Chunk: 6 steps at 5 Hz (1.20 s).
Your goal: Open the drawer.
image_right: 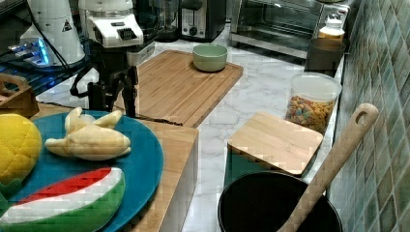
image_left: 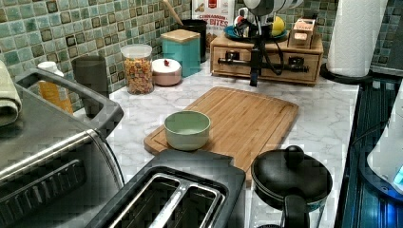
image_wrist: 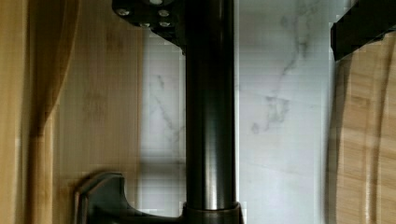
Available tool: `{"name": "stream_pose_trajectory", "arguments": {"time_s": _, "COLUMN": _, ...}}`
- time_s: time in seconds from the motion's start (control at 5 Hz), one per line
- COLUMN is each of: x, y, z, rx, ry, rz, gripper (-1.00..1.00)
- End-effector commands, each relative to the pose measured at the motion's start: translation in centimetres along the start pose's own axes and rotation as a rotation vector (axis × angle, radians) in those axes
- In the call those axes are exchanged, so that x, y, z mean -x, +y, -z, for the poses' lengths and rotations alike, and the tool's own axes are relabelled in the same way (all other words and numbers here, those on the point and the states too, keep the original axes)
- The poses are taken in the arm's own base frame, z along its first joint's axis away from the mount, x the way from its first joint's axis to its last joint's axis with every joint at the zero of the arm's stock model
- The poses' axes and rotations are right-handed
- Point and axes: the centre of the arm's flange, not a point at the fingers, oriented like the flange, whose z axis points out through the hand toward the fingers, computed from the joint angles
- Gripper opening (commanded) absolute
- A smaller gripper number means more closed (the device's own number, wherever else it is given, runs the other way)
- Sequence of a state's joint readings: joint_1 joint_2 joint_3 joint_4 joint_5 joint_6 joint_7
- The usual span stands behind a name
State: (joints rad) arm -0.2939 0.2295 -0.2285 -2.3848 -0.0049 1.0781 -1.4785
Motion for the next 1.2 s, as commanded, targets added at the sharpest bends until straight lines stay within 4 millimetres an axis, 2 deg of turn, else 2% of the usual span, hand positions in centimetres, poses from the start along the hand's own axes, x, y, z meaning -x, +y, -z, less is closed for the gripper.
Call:
{"name": "stream_pose_trajectory", "arguments": {"time_s": 0.2, "x": -1.6, "y": -13.1, "z": 0.9, "rx": -0.106, "ry": -0.042, "rz": 0.013, "gripper": 1.00}}
{"name": "stream_pose_trajectory", "arguments": {"time_s": 0.4, "x": -2.1, "y": -16.9, "z": 0.7, "rx": -0.120, "ry": -0.035, "rz": 0.010, "gripper": 1.00}}
{"name": "stream_pose_trajectory", "arguments": {"time_s": 0.6, "x": -1.7, "y": -20.2, "z": 0.6, "rx": -0.111, "ry": -0.001, "rz": -0.005, "gripper": 1.00}}
{"name": "stream_pose_trajectory", "arguments": {"time_s": 1.2, "x": -1.9, "y": -26.7, "z": 1.7, "rx": -0.172, "ry": -0.026, "rz": -0.020, "gripper": 1.00}}
